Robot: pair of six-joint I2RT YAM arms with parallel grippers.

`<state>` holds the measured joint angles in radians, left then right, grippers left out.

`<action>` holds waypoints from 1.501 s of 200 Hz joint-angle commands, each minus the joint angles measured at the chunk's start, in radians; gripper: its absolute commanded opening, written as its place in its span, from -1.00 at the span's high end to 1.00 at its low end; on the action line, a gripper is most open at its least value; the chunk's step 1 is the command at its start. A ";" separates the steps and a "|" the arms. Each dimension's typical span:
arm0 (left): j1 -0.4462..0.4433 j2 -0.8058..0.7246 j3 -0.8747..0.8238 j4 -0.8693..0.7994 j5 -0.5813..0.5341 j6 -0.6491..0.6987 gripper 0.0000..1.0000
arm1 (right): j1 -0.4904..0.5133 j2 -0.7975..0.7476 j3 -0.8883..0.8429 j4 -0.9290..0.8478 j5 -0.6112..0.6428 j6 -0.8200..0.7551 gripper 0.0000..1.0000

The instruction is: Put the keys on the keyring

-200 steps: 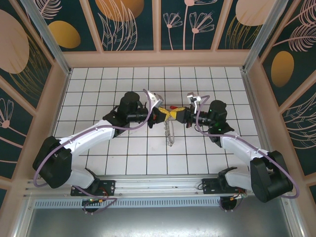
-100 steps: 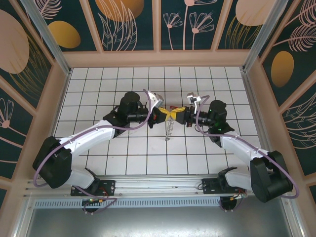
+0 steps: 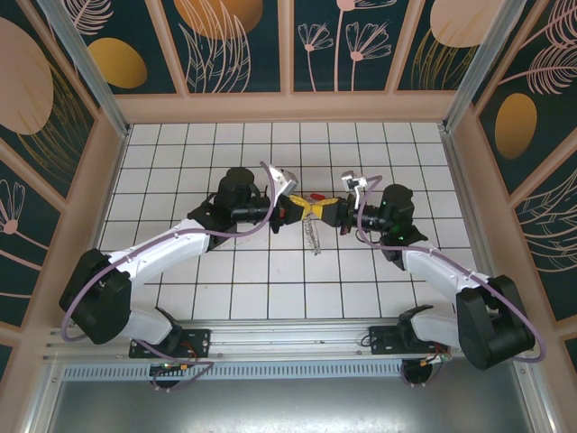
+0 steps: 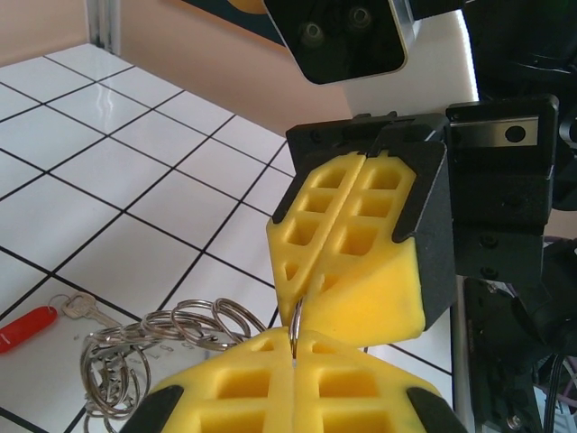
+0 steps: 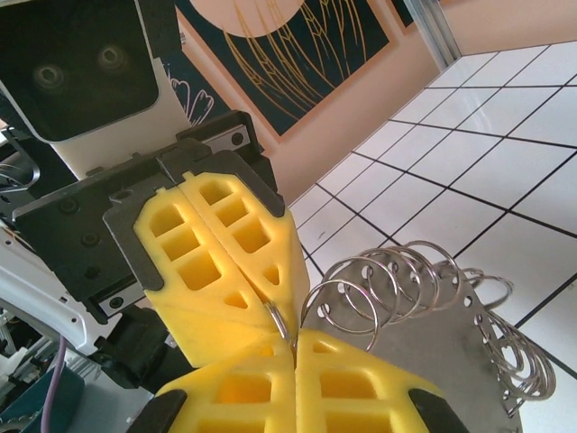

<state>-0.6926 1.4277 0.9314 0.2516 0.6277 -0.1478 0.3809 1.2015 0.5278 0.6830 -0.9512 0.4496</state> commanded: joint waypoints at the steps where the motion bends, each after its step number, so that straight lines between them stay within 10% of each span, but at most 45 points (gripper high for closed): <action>1: 0.006 -0.021 0.035 0.086 -0.023 -0.012 1.00 | 0.005 -0.018 -0.008 0.055 -0.014 0.015 1.00; 57: 0.028 -0.124 -0.058 0.204 -0.350 -0.161 -0.32 | -0.003 -0.040 -0.007 0.150 0.061 0.054 1.00; 110: 0.055 -0.184 -0.075 0.175 -0.386 -0.237 -0.61 | -0.001 -0.027 0.021 0.230 0.095 0.120 1.00; 184: 0.071 -0.189 -0.077 0.246 -0.244 -0.341 -0.66 | 0.020 0.016 0.109 0.325 0.184 0.183 1.00; 300: 0.116 -0.045 0.017 0.415 -0.029 -0.568 -0.09 | 0.021 0.146 0.176 0.471 0.218 0.237 1.00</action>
<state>-0.5831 1.3647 0.9222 0.5503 0.5426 -0.6216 0.3992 1.3060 0.6552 1.0168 -0.7448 0.6407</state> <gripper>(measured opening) 0.556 0.049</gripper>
